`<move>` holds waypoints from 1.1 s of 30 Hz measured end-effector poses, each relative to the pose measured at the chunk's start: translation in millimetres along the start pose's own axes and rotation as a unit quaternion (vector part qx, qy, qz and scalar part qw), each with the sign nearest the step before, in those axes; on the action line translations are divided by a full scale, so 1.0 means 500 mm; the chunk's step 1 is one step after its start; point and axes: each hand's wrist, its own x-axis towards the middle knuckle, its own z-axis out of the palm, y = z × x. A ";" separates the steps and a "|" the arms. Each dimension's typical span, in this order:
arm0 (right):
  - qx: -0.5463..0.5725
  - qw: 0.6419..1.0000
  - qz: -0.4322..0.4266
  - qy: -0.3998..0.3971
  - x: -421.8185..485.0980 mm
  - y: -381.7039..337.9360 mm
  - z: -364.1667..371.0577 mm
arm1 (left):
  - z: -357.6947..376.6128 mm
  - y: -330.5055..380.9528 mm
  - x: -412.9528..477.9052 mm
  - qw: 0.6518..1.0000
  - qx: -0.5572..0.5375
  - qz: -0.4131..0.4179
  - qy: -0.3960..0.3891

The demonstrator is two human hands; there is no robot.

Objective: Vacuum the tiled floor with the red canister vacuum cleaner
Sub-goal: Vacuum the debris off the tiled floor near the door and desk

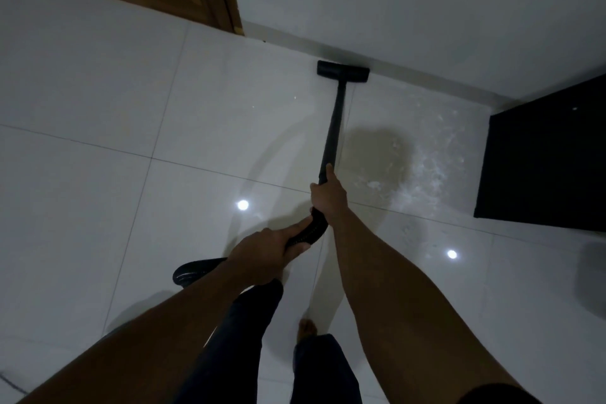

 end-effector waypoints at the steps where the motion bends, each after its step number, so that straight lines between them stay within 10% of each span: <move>1: -0.001 1.000 -0.005 -0.004 0.004 -0.006 -0.007 | -0.007 0.010 0.000 1.000 -0.003 0.000 0.011; 33: 0.060 0.996 -0.003 -0.062 -0.477 0.661 -0.084 | 0.620 0.245 -0.439 0.988 0.152 -0.010 0.020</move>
